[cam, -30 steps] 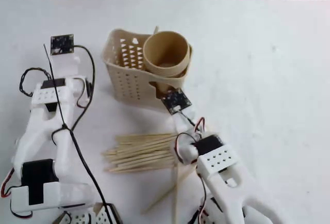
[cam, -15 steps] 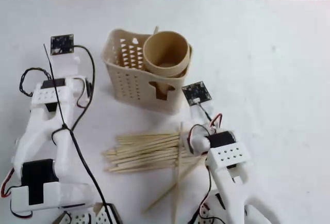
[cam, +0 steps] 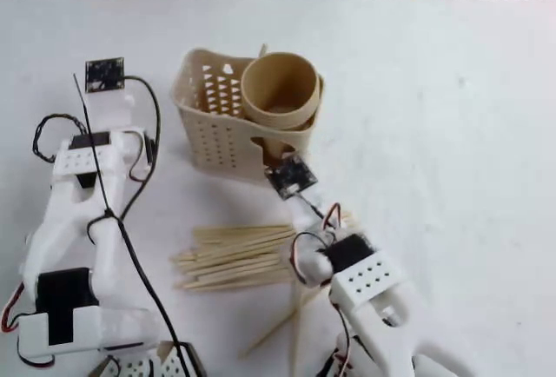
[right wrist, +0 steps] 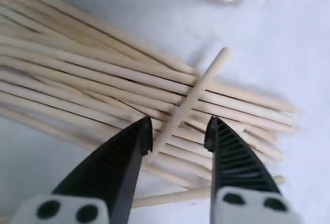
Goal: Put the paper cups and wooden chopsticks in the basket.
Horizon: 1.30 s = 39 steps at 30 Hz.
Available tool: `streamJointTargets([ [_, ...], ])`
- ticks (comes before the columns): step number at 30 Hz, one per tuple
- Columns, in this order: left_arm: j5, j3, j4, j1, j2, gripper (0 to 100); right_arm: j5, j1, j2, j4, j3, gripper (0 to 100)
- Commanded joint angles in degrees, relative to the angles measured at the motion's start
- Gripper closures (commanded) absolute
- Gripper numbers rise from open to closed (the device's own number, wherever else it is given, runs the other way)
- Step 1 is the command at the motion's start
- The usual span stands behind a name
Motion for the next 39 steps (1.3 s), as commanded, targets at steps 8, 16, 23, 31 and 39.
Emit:
streamJointTargets([
  [8,0.44,0.09,-1.05,0.31,-0.31,87,-0.79,1.01,5.85,-4.26,-0.53,83.0],
  [16,0.44,0.09,-1.05,0.31,-0.31,87,-0.88,7.69,12.09,-4.26,-5.10,94.3],
  [23,0.44,0.09,-1.05,0.31,-0.31,87,-0.97,16.57,7.60,-4.00,-7.38,94.7],
  [31,0.44,0.09,-1.05,0.31,-0.31,87,-0.79,21.14,-8.92,4.79,-13.54,94.7],
  [39,0.44,0.09,-1.05,0.31,-0.31,87,-1.23,20.00,-20.79,8.57,-40.44,94.8],
])
